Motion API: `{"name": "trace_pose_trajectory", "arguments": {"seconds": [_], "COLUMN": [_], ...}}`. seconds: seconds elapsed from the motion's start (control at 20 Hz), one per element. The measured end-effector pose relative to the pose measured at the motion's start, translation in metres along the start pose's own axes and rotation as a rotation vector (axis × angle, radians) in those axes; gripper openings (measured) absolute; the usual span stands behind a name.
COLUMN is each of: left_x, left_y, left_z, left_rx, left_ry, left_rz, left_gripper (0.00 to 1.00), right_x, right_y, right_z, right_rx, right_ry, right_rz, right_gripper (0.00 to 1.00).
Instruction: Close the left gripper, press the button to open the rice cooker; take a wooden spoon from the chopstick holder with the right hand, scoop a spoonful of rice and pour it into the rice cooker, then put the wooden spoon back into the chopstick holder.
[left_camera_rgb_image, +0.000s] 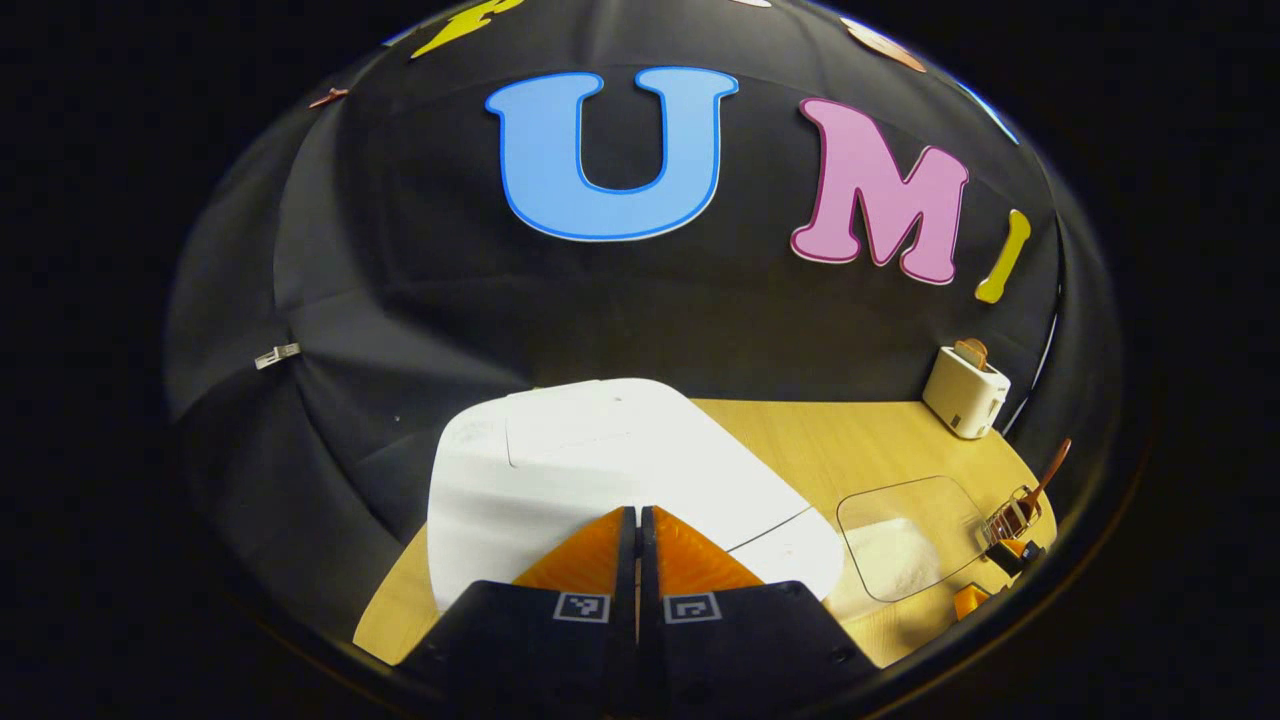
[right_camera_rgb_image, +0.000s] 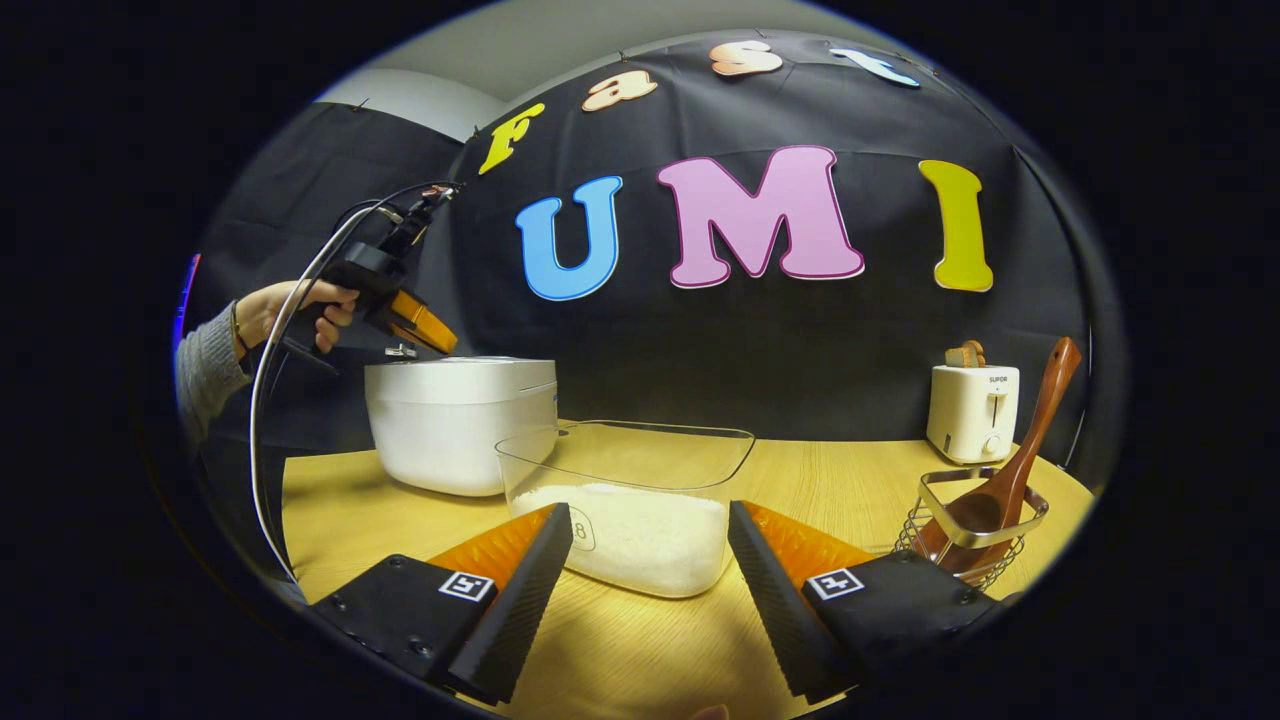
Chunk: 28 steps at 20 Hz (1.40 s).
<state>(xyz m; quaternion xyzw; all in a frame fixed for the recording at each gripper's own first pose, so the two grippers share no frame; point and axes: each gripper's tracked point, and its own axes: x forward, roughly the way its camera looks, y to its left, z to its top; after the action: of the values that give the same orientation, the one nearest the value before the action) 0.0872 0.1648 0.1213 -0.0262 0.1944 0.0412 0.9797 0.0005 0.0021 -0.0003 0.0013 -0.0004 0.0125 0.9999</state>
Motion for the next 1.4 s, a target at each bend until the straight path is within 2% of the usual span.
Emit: {"name": "trace_pose_trajectory", "arguments": {"seconds": [0.15, 0.2, 0.25, 0.4, 0.5, 0.7, 0.95, 1.1, 1.25, 1.4], "left_x": [-0.009, -0.013, -0.015, -0.011, -0.002, 0.007, 0.012, 0.01, 0.001, -0.012], "left_y": [0.0, 0.002, 0.0, -0.006, 0.0, -0.001, 0.002, 0.0, 0.002, 0.012], "left_z": [0.024, 0.033, 0.037, 0.016, 0.004, -0.016, -0.027, -0.02, 0.012, 0.057], "left_rx": [0.024, 0.032, 0.041, 0.061, 0.074, 0.074, 0.117, 0.135, 0.146, 0.167], "left_ry": [-0.092, -0.119, -0.124, -0.033, 0.013, 0.082, 0.121, 0.124, -0.002, -0.172], "left_rz": [0.019, 0.034, 0.032, 0.012, 0.033, 0.025, 0.045, 0.054, 0.084, 0.15], "left_gripper": [0.05, 0.08, 0.05, 0.05, 0.05, 0.05, 0.06, 0.06, 0.06, 0.06], "right_x": [0.0, 0.0, 0.0, 0.0, 0.0, 0.0, 0.0, 0.0, 0.0, 0.0], "right_y": [0.0, 0.0, 0.0, 0.0, 0.0, 0.0, 0.0, 0.0, 0.0, 0.001], "right_z": [0.0, 0.0, 0.0, 0.0, 0.0, 0.0, 0.0, 0.0, 0.0, 0.0], "right_rx": [0.0, 0.0, 0.0, 0.0, 0.0, 0.0, 0.0, 0.0, 0.0, 0.0], "right_ry": [0.0, 0.0, 0.0, 0.0, 0.0, 0.0, 0.0, 0.0, 0.001, 0.001], "right_rz": [0.0, 0.0, 0.0, 0.0, 0.0, 0.001, 0.0, 0.001, 0.004, 0.005], "right_gripper": [0.97, 0.97, 0.97, 0.97, 0.97, 0.97, 0.97, 0.97, 0.97, 0.97]}}
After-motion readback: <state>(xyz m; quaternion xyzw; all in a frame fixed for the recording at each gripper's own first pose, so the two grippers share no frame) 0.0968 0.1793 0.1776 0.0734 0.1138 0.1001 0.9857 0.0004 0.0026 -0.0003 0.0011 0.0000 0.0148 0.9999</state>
